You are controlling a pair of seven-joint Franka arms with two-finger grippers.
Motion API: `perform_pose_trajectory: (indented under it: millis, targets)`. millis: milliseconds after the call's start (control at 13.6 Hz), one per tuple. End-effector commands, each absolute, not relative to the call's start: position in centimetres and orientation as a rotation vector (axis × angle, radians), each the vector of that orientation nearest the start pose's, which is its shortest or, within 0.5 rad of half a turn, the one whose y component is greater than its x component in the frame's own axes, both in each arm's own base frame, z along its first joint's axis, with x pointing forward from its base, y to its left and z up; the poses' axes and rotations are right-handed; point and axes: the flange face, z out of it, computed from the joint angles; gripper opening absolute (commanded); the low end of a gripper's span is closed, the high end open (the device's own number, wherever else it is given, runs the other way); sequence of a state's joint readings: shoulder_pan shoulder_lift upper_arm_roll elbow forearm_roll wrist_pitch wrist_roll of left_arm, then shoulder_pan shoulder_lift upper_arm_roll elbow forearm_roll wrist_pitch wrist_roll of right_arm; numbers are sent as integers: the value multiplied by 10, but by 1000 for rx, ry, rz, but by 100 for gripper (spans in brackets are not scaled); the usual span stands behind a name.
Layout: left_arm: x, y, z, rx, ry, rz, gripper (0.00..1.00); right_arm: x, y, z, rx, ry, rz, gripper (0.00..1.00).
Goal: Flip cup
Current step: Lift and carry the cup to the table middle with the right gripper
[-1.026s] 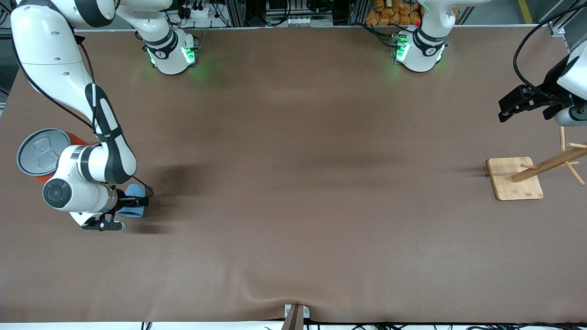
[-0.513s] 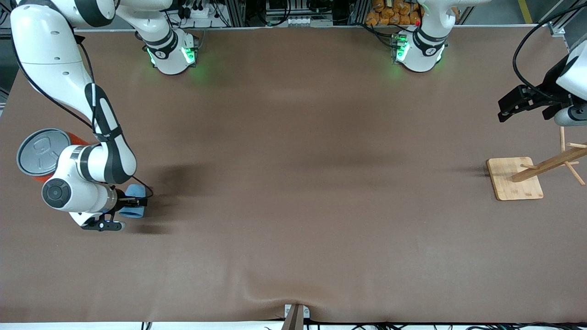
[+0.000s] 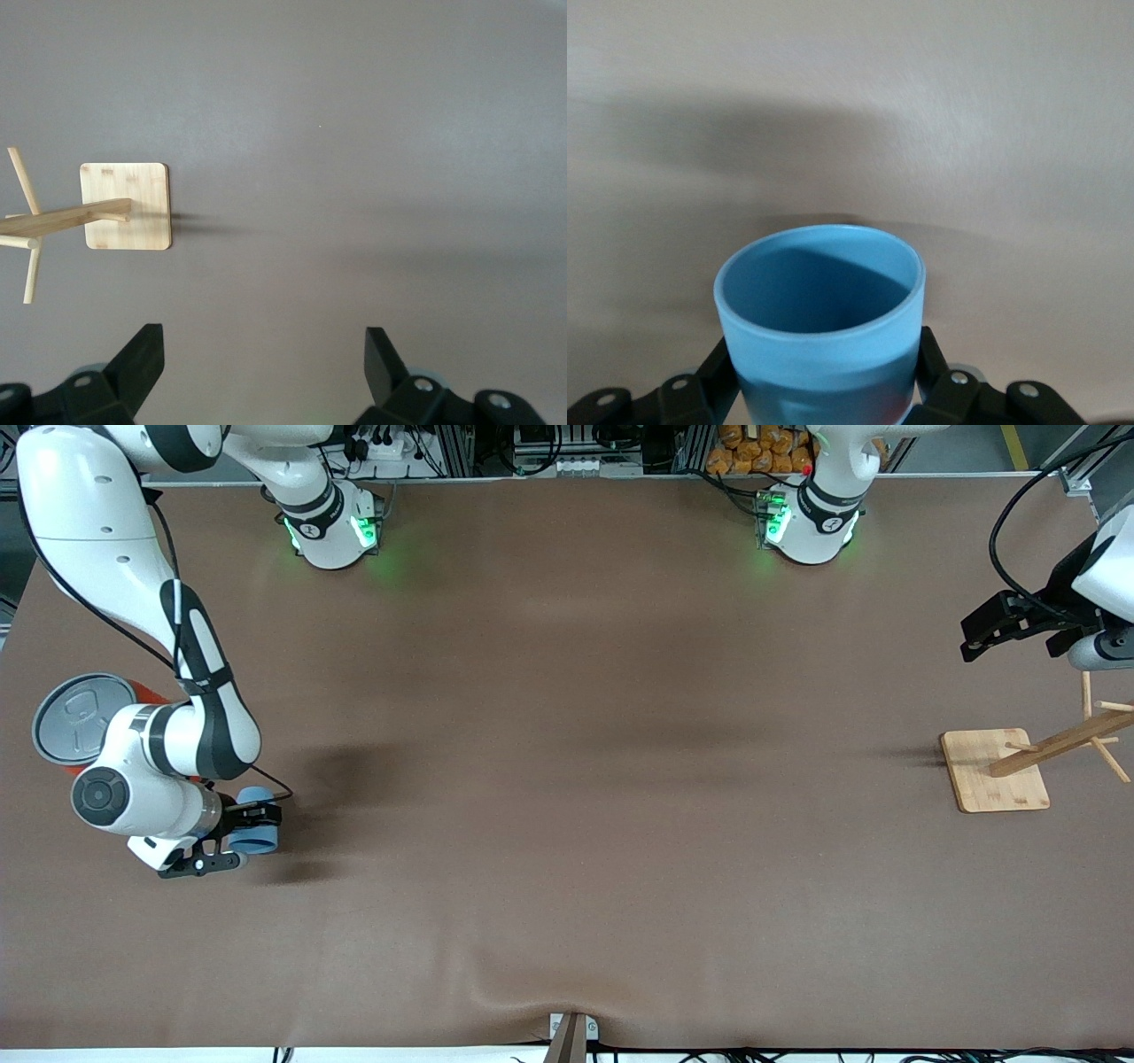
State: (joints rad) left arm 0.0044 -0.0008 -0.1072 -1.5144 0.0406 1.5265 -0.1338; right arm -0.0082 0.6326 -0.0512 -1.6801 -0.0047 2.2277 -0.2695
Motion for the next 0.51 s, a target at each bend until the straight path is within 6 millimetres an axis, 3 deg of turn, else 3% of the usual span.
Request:
perform_pose_trajectory:
  millis: [0,220,440]
  targets:
    - [548,-52,646,-3101,-48,-17,100,670,-2,259,-3072,-608,81,59]
    - [549,-52,645,-3100,-48,-17,100,668,71,272,-2949,-879,27,59]
    - [552,-53,641,-3100,-46,-15,100,654,160,278,-2806,-1118,-3,59]
